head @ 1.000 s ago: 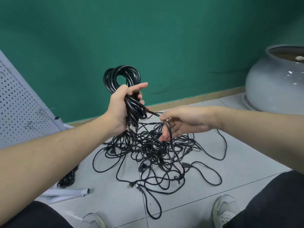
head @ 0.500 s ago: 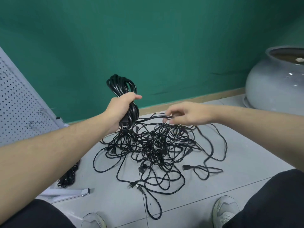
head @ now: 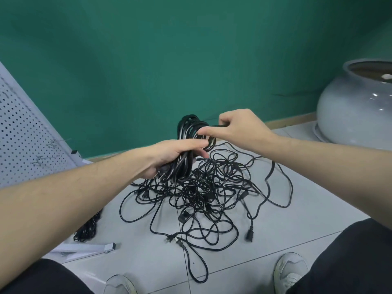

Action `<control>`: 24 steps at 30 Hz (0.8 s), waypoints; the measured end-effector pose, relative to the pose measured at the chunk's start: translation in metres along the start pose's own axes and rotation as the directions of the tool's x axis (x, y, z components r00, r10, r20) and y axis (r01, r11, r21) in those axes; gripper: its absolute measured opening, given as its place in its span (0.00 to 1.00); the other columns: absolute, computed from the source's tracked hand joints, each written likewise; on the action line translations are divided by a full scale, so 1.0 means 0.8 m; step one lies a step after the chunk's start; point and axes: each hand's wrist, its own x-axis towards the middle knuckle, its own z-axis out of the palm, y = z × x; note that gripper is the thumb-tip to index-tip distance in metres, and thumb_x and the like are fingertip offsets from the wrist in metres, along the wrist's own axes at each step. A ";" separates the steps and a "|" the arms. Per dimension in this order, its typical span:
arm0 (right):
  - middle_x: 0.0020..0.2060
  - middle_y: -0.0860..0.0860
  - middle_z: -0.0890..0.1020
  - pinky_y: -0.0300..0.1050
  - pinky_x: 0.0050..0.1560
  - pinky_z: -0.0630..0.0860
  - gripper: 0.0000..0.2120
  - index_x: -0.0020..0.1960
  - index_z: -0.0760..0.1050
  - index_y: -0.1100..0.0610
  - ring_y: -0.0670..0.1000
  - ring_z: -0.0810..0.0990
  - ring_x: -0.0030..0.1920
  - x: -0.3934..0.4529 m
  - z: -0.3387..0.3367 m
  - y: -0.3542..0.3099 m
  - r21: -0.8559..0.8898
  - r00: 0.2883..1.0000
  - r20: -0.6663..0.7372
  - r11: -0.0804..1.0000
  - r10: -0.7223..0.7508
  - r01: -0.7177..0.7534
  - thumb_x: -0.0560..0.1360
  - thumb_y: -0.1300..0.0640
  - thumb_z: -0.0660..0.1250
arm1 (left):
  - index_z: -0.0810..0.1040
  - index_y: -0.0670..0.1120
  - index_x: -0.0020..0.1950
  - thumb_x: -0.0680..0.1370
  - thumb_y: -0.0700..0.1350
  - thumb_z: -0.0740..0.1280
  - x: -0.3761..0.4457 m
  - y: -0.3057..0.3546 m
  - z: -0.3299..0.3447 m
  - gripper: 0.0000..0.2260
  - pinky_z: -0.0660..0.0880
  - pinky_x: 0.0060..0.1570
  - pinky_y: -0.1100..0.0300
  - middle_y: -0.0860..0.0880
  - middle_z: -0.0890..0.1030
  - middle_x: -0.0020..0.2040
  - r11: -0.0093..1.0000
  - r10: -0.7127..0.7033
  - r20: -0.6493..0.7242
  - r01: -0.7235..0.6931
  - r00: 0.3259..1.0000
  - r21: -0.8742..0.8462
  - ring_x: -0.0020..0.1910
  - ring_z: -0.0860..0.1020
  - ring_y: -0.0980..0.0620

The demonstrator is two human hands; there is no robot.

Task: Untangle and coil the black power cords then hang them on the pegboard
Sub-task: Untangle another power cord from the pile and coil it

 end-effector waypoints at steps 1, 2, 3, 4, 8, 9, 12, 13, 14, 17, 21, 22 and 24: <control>0.25 0.46 0.67 0.39 0.29 0.60 0.29 0.34 0.69 0.56 0.45 0.62 0.27 0.001 -0.001 -0.001 0.066 1.000 0.021 0.998 -0.009 0.008 0.68 0.32 0.74 | 0.88 0.52 0.43 0.61 0.66 0.77 0.001 -0.001 0.000 0.21 0.59 0.34 0.56 0.50 0.73 0.38 1.000 0.004 0.005 -0.004 1.000 0.011 0.32 0.66 0.52; 0.26 0.46 0.68 0.37 0.28 0.61 0.25 0.35 0.71 0.57 0.44 0.63 0.26 0.003 -0.001 -0.001 0.130 0.998 0.053 0.991 -0.021 0.014 0.70 0.36 0.75 | 0.87 0.50 0.40 0.64 0.61 0.74 0.002 -0.003 0.000 0.16 0.57 0.33 0.56 0.49 0.72 0.36 1.000 0.007 -0.007 -0.007 1.000 0.018 0.31 0.65 0.50; 0.27 0.45 0.70 0.35 0.29 0.62 0.21 0.38 0.74 0.56 0.43 0.64 0.26 0.003 -0.002 -0.001 0.202 0.995 0.100 0.979 -0.030 0.009 0.72 0.41 0.75 | 0.85 0.49 0.37 0.67 0.57 0.71 0.003 -0.004 0.000 0.12 0.58 0.31 0.59 0.46 0.71 0.35 1.000 0.010 -0.039 -0.009 0.999 0.019 0.30 0.65 0.49; 0.29 0.43 0.73 0.33 0.31 0.64 0.15 0.40 0.76 0.55 0.41 0.66 0.27 0.003 -0.002 0.001 0.278 0.989 0.146 0.961 -0.032 -0.010 0.75 0.45 0.74 | 0.83 0.48 0.34 0.71 0.52 0.69 0.003 -0.005 0.001 0.10 0.60 0.28 0.62 0.44 0.70 0.34 1.000 0.011 -0.076 -0.010 0.997 0.009 0.29 0.67 0.49; 0.36 0.35 0.82 0.31 0.43 0.72 0.05 0.46 0.81 0.48 0.37 0.76 0.37 0.002 -0.001 0.007 0.527 0.985 0.168 0.849 -0.045 -0.051 0.80 0.56 0.69 | 0.79 0.45 0.34 0.71 0.46 0.67 0.004 -0.009 0.003 0.08 0.67 0.25 0.64 0.38 0.72 0.37 0.995 0.087 -0.153 -0.093 0.984 -0.033 0.27 0.72 0.46; 0.40 0.34 0.83 0.30 0.47 0.73 0.06 0.46 0.82 0.48 0.35 0.79 0.42 0.002 0.000 0.005 0.574 0.988 0.146 0.818 -0.045 -0.047 0.80 0.57 0.69 | 0.79 0.45 0.34 0.69 0.47 0.68 0.002 -0.008 0.004 0.07 0.71 0.29 0.61 0.37 0.72 0.39 0.991 0.111 -0.133 -0.120 0.985 -0.063 0.28 0.73 0.45; 0.47 0.35 0.84 0.37 0.55 0.75 0.06 0.50 0.82 0.46 0.37 0.80 0.52 0.000 0.010 -0.003 0.680 0.996 0.092 0.732 -0.020 -0.048 0.80 0.57 0.69 | 0.80 0.44 0.34 0.62 0.51 0.70 -0.002 -0.004 0.014 0.10 0.72 0.48 0.44 0.38 0.74 0.44 0.974 0.162 -0.048 -0.168 0.986 -0.155 0.34 0.72 0.44; 0.50 0.38 0.84 0.41 0.58 0.75 0.07 0.53 0.82 0.44 0.39 0.80 0.56 -0.002 0.014 -0.005 0.705 0.997 0.077 0.708 -0.008 -0.049 0.80 0.55 0.69 | 0.80 0.44 0.34 0.60 0.51 0.70 -0.003 -0.003 0.018 0.11 0.71 0.49 0.43 0.38 0.75 0.45 0.968 0.185 -0.027 -0.187 0.982 -0.165 0.36 0.72 0.44; 0.54 0.40 0.83 0.41 0.59 0.75 0.09 0.58 0.80 0.42 0.41 0.79 0.60 -0.003 0.017 -0.007 0.715 0.998 0.070 0.697 0.009 -0.056 0.80 0.54 0.69 | 0.80 0.44 0.34 0.60 0.52 0.70 -0.005 0.000 0.024 0.12 0.71 0.50 0.43 0.37 0.76 0.44 0.964 0.207 -0.020 -0.207 0.978 -0.168 0.38 0.72 0.43; 0.59 0.56 0.83 0.37 0.51 0.76 0.21 0.70 0.68 0.36 0.51 0.83 0.54 -0.005 0.019 -0.013 0.673 0.987 0.125 0.722 0.101 -0.159 0.79 0.45 0.69 | 0.81 0.45 0.35 0.59 0.53 0.69 -0.009 0.004 0.032 0.13 0.74 0.43 0.51 0.40 0.79 0.41 0.960 0.225 -0.014 -0.225 0.974 -0.166 0.40 0.74 0.42; 0.62 0.57 0.81 0.51 0.67 0.73 0.39 0.76 0.60 0.37 0.51 0.81 0.61 -0.006 0.026 -0.016 0.663 0.944 0.270 0.675 0.188 -0.324 0.70 0.34 0.73 | 0.84 0.46 0.38 0.59 0.54 0.69 -0.012 0.001 0.028 0.15 0.73 0.46 0.51 0.43 0.79 0.39 0.966 0.223 -0.002 -0.221 0.975 -0.135 0.37 0.75 0.44; 0.63 0.56 0.80 0.55 0.70 0.71 0.41 0.76 0.60 0.38 0.52 0.79 0.64 -0.004 0.029 -0.015 0.703 0.940 0.277 0.626 0.197 -0.338 0.68 0.36 0.75 | 0.84 0.46 0.38 0.61 0.52 0.68 -0.013 0.000 0.029 0.13 0.73 0.46 0.51 0.45 0.79 0.37 0.964 0.226 0.002 -0.223 0.974 -0.146 0.36 0.75 0.46; 0.61 0.56 0.79 0.56 0.67 0.74 0.40 0.76 0.62 0.41 0.54 0.81 0.60 0.002 0.035 -0.018 0.798 0.940 0.271 0.498 0.206 -0.339 0.70 0.44 0.78 | 0.85 0.46 0.38 0.66 0.50 0.63 -0.013 0.000 0.031 0.12 0.74 0.43 0.53 0.47 0.76 0.33 0.956 0.236 0.004 -0.232 0.972 -0.178 0.33 0.74 0.48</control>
